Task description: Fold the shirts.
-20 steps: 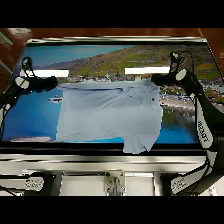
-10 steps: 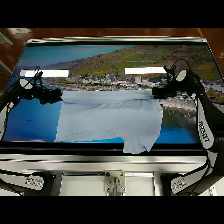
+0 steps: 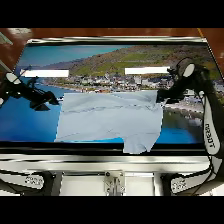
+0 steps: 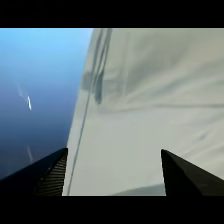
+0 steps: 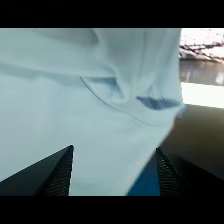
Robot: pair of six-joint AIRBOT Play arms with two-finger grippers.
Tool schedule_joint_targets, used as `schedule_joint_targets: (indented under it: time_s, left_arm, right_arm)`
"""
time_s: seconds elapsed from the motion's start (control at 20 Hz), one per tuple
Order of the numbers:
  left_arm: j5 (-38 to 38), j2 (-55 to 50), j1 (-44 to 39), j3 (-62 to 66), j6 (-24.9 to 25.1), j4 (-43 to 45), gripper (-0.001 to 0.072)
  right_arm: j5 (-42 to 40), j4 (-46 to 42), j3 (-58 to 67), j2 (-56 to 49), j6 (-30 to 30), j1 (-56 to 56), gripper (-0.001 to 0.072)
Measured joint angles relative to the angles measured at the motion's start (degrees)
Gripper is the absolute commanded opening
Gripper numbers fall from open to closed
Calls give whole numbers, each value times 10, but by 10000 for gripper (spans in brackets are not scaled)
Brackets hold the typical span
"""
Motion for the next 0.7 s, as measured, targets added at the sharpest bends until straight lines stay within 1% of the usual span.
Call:
schedule_joint_targets:
  time_s: [0.05,0.15,0.2,0.25,0.35,0.45,0.6,0.7]
  left_arm:
    - [-19,20,15,-7,5,6,699]
    - [-47,68,47,-56,22,17,699]
    - [-56,96,64,-98,33,19,699]
    - [-59,122,81,-143,42,21,699]
    - [-52,168,117,-238,61,17,699]
    - [-30,198,146,-317,83,-10,699]
    - [19,215,165,-397,103,-54,694]
    - [48,215,163,-426,110,-78,693]
  right_arm:
    - [23,-15,-9,19,-3,-16,516]
    - [51,-17,-56,64,-11,-55,518]
    - [51,-7,-91,90,-17,-77,566]
    - [49,7,-127,113,-24,-98,644]
    - [37,46,-195,155,-43,-139,644]
    - [30,84,-244,181,-60,-168,644]
    - [21,118,-280,199,-73,-188,644]
    - [19,129,-291,204,-78,-193,644]
